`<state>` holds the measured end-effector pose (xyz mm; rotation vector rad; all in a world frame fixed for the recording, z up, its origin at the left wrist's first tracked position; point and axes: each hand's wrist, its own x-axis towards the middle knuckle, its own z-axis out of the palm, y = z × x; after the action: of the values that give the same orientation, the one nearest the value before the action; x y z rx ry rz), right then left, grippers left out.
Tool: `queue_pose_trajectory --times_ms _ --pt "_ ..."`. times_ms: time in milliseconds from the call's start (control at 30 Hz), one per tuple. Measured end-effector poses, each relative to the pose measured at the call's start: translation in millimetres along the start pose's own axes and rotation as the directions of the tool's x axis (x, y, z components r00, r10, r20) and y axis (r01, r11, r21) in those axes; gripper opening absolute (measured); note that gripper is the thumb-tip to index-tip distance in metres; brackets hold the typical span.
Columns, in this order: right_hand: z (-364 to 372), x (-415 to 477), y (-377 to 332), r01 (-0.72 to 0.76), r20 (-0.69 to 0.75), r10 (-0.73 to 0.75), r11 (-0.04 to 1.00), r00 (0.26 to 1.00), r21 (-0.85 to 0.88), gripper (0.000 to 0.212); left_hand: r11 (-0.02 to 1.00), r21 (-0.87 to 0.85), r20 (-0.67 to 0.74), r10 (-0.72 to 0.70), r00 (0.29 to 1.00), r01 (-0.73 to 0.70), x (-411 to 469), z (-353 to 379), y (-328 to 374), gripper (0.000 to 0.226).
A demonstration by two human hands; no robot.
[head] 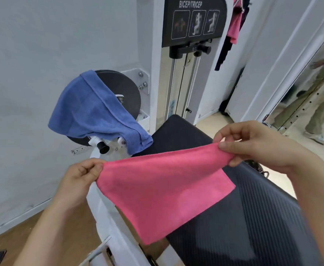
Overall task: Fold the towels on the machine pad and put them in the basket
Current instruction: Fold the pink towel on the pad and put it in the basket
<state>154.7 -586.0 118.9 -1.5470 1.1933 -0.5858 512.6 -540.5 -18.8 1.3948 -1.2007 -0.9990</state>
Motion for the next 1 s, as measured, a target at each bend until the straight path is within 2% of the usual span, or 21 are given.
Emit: queue_pose_trajectory --times_ms 100,200,267,333,433,500,567,600,667,733,800,867,1000 --pt "3 -39 1 -0.023 0.136 -0.004 0.98 0.991 0.199 0.031 0.999 -0.031 0.131 0.038 0.991 -0.035 -7 -14 31 0.021" --pt "9 -75 16 -0.013 0.192 -0.066 0.923 0.979 0.384 0.044 0.996 -0.047 0.228 0.085 0.97 -0.076 -10 -23 64 0.053" --pt "14 -98 29 -0.025 0.205 -0.089 0.87 0.975 0.492 0.045 0.993 -0.003 0.273 0.117 0.955 -0.121 -9 -19 85 0.06" --pt "18 -120 47 -0.023 0.167 -0.088 0.82 0.982 0.571 0.049 0.981 0.092 0.328 0.132 0.935 -0.171 -2 -5 101 0.052" --pt "21 -145 75 0.004 0.013 -0.016 0.783 1.0 0.623 0.055 0.936 0.275 0.355 0.113 0.928 -0.219 17 32 111 0.014" --pt "26 -151 93 -0.027 -0.146 0.126 0.839 0.981 0.543 0.052 0.892 0.362 0.301 0.162 0.94 -0.27 32 59 106 0.015" --pt "27 -152 119 -0.162 -0.408 0.268 0.947 0.873 0.276 0.026 0.83 0.457 0.33 0.175 0.928 -0.319 51 98 92 0.013" --pt "28 -150 132 -0.262 -0.533 0.28 0.959 0.798 0.111 0.015 0.803 0.499 0.357 0.151 0.922 -0.325 61 117 82 0.013" --pt "28 -144 154 -0.421 -0.672 0.21 0.892 0.71 -0.166 0.02 0.759 0.552 0.428 0.097 0.899 -0.345 79 153 57 0.016" --pt "26 -138 164 -0.528 -0.727 0.159 0.789 0.668 -0.313 0.02 0.736 0.566 0.47 0.083 0.879 -0.372 90 181 38 0.016" --pt "23 -132 172 -0.589 -0.759 0.125 0.714 0.639 -0.379 0.021 0.734 0.555 0.471 0.11 0.875 -0.391 99 199 26 0.012" --pt "20 -127 179 -0.593 -0.79 0.068 0.7 0.61 -0.397 0.022 0.736 0.54 0.469 0.139 0.872 -0.408 107 212 21 0.013" --pt "9 -118 189 -0.537 -0.831 -0.054 0.739 0.554 -0.406 0.016 0.767 0.498 0.455 0.166 0.875 -0.405 120 230 20 0.009"
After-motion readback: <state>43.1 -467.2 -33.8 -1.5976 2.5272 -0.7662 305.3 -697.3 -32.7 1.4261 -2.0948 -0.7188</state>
